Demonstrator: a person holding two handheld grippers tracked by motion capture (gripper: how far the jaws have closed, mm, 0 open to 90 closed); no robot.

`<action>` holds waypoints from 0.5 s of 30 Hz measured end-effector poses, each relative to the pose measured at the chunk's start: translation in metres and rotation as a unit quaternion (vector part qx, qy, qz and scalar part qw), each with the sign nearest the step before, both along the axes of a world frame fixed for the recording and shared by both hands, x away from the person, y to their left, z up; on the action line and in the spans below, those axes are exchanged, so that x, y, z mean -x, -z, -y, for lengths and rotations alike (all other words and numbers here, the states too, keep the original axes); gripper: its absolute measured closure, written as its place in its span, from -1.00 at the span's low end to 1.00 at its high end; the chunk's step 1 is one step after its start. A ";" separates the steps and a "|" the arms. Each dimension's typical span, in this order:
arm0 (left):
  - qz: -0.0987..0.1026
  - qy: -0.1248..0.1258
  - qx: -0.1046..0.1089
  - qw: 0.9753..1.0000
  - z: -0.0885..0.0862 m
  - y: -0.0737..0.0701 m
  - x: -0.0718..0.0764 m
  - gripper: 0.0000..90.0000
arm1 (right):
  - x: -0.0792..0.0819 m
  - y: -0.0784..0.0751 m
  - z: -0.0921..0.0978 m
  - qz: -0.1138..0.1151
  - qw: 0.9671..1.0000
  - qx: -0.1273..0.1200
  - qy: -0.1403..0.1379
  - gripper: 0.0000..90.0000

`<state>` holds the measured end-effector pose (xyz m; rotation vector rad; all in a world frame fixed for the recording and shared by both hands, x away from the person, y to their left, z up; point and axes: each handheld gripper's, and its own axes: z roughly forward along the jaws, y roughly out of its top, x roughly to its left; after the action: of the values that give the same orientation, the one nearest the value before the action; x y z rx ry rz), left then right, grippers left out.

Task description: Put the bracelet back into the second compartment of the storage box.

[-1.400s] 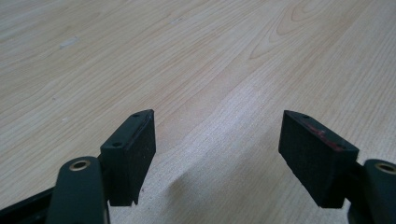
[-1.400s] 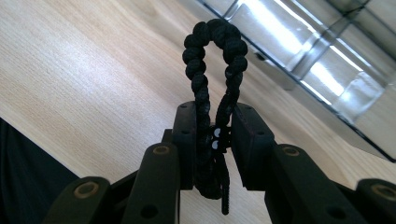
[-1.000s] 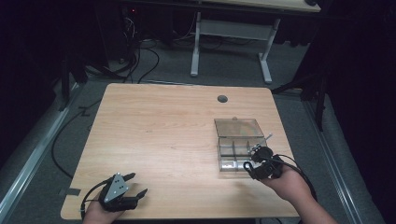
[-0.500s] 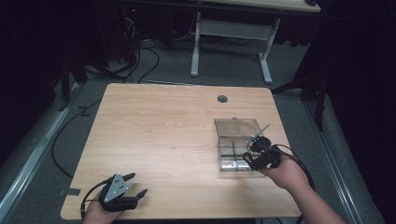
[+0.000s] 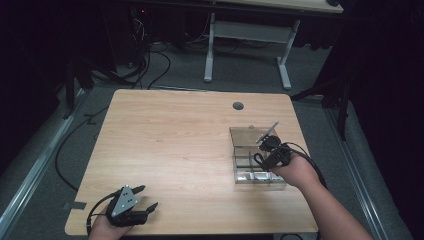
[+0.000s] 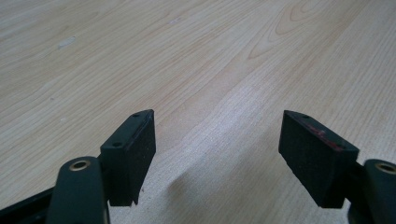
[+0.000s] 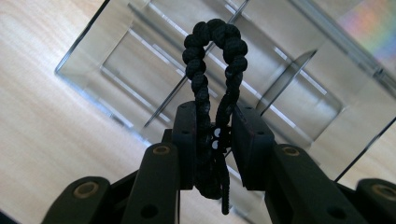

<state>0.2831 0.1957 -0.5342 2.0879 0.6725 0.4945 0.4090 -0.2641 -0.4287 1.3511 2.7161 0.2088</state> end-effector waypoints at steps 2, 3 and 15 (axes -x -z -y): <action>0.000 0.000 0.000 1.000 0.000 0.000 0.000 -0.38 | -0.007 0.001 -0.002 -0.003 1.000 0.001 0.002 0.60; 0.000 0.000 0.000 1.000 0.000 0.000 0.000 -0.38 | -0.011 0.001 -0.002 -0.001 1.000 0.002 -0.004 0.60; -0.001 0.002 -0.001 1.000 0.000 0.000 0.000 -0.38 | -0.040 0.021 -0.002 -0.017 1.000 0.008 0.012 0.60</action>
<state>0.2830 0.1957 -0.5341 2.0910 0.6699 0.4915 0.4494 -0.2623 -0.4500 1.3939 2.7223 0.1633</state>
